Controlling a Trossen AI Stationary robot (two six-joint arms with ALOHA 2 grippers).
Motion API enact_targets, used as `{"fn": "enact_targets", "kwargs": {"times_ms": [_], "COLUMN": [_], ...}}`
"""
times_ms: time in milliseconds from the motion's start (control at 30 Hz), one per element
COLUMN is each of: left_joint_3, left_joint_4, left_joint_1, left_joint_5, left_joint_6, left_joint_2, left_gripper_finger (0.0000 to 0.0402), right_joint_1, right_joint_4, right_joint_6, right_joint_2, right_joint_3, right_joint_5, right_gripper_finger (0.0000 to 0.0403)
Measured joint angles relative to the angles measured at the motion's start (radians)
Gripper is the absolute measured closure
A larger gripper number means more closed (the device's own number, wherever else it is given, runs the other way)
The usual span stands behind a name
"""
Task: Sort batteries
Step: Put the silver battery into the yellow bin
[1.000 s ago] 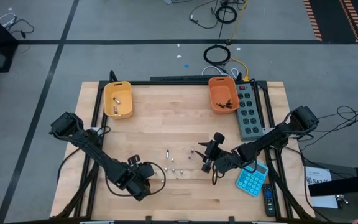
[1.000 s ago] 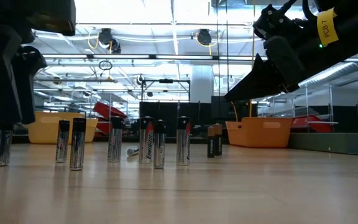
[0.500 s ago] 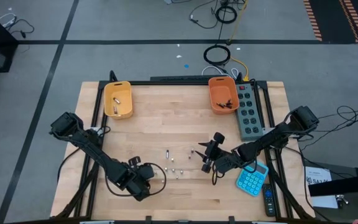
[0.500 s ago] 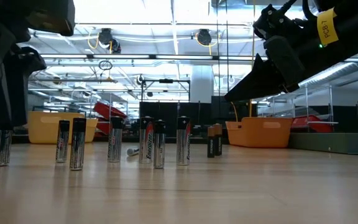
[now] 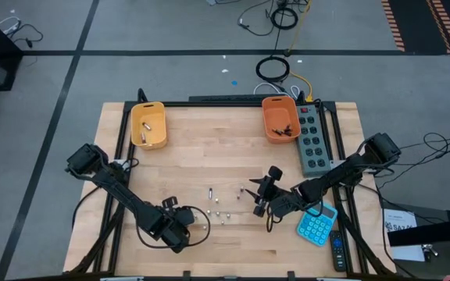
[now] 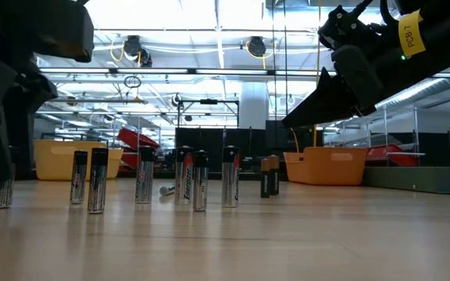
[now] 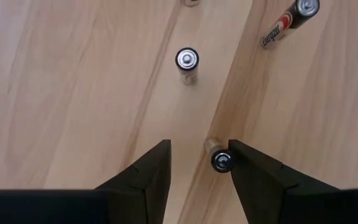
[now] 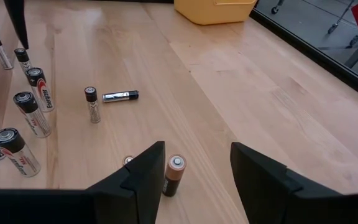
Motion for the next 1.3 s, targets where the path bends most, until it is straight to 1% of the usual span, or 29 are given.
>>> {"fn": "enact_targets", "kwargs": {"times_ms": [433, 500, 600, 800, 1000, 1067, 1133, 1233, 1300], "left_joint_3": [0.000, 0.000, 0.000, 0.000, 0.002, 0.003, 0.004, -0.001, -0.001], "left_joint_4": [0.019, 0.019, 0.020, 0.021, 0.011, -0.020, -0.094, -0.248, -0.308], "left_joint_1": [0.000, 0.000, 0.000, 0.000, 0.005, 0.011, 0.022, 0.062, 0.101], "left_joint_5": [-0.005, 0.000, 0.012, 0.045, 0.050, 0.045, 0.023, -0.044, -0.104], "left_joint_6": [0.018, 0.018, 0.019, 0.043, 0.044, 0.043, 0.043, 0.046, 0.075], "left_joint_2": [0.000, 0.000, 0.000, 0.000, 0.000, 0.000, -0.001, 0.001, 0.001], "left_gripper_finger": [0.0238, 0.0250, 0.0279, 0.0366, 0.0369, 0.0369, 0.0369, 0.0369, 0.0369], "right_joint_1": [0.000, 0.000, 0.000, 0.000, 0.000, 0.000, 0.000, -0.006, -0.013], "right_joint_4": [0.000, 0.000, 0.000, 0.000, 0.000, 0.000, 0.000, 0.001, 0.004], "right_joint_6": [0.000, 0.000, 0.000, 0.000, 0.000, 0.000, 0.000, -0.016, -0.024], "right_joint_2": [0.000, 0.000, 0.000, 0.000, 0.000, 0.000, 0.000, 0.000, 0.000], "right_joint_3": [0.000, 0.000, 0.000, 0.000, 0.000, 0.000, 0.000, 0.000, 0.000], "right_joint_5": [0.000, 0.000, 0.000, 0.000, 0.000, 0.000, 0.000, 0.000, 0.001], "right_gripper_finger": [0.0229, 0.0229, 0.0229, 0.0229, 0.0229, 0.0229, 0.0229, 0.0229, 0.0229]}}
